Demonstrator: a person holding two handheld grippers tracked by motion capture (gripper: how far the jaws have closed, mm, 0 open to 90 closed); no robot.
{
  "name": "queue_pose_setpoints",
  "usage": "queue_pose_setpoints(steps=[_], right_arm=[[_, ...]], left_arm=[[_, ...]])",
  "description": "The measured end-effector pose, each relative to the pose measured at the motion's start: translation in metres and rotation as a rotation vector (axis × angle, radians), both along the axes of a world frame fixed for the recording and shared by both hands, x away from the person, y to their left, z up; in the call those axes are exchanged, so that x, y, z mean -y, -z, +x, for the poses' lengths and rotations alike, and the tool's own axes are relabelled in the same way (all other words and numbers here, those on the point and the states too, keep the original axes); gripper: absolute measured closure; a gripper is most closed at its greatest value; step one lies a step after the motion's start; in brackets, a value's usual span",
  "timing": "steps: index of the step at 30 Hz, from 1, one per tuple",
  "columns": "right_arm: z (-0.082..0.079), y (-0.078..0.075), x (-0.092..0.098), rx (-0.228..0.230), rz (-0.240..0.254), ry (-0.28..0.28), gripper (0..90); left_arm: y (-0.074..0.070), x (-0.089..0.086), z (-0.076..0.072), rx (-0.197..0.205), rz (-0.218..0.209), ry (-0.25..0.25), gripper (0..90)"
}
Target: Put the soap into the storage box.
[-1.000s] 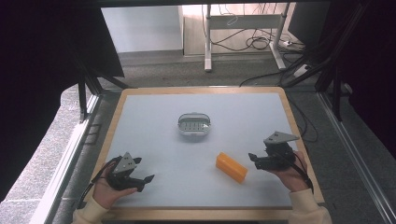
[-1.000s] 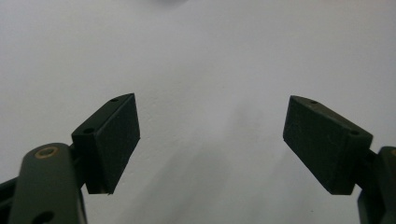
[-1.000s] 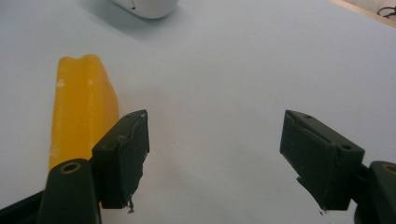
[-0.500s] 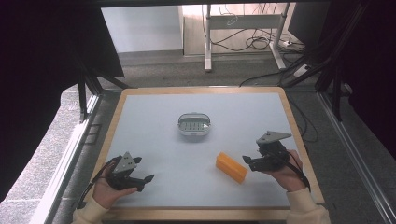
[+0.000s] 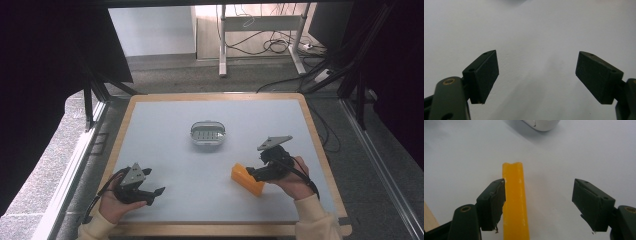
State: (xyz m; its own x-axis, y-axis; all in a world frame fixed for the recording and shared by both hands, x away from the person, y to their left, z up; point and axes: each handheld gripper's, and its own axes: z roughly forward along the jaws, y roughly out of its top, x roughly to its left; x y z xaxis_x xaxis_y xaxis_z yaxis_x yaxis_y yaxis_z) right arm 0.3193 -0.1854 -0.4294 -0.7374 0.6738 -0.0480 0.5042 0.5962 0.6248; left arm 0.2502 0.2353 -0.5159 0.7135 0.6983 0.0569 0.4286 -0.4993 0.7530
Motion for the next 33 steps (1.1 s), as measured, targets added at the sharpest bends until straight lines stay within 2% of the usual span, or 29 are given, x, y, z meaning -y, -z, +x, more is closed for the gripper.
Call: queue_pose_setpoints(steps=[17, 20, 26, 29, 30, 32, 33], right_arm=[[-0.007, 0.009, -0.013, -0.03, -0.037, -0.046, 27.8], [-0.008, 0.014, -0.019, -0.041, -0.073, -0.056, 28.0], [-0.007, 0.023, -0.025, -0.079, -0.104, -0.061, 30.8], [-0.005, 0.027, -0.026, -0.084, -0.12, -0.063, 32.7], [-0.001, 0.031, -0.028, -0.098, -0.149, -0.06, 35.4], [0.0, 0.033, -0.028, -0.107, -0.156, -0.062, 36.6], [0.004, 0.037, -0.03, -0.133, -0.169, -0.07, 39.4]], left_arm=[[0.002, 0.002, 0.001, -0.005, 0.002, 0.003, 18.8], [0.003, 0.002, 0.001, -0.007, 0.005, 0.002, 18.8], [0.003, 0.001, 0.001, -0.007, 0.005, 0.003, 18.8], [0.003, 0.001, 0.001, -0.006, 0.004, 0.002, 18.9], [0.002, 0.001, 0.001, -0.008, 0.005, 0.003, 18.9], [0.002, 0.001, 0.001, -0.006, 0.005, 0.002, 18.9], [0.002, 0.001, 0.001, -0.004, 0.006, 0.002, 18.9]])
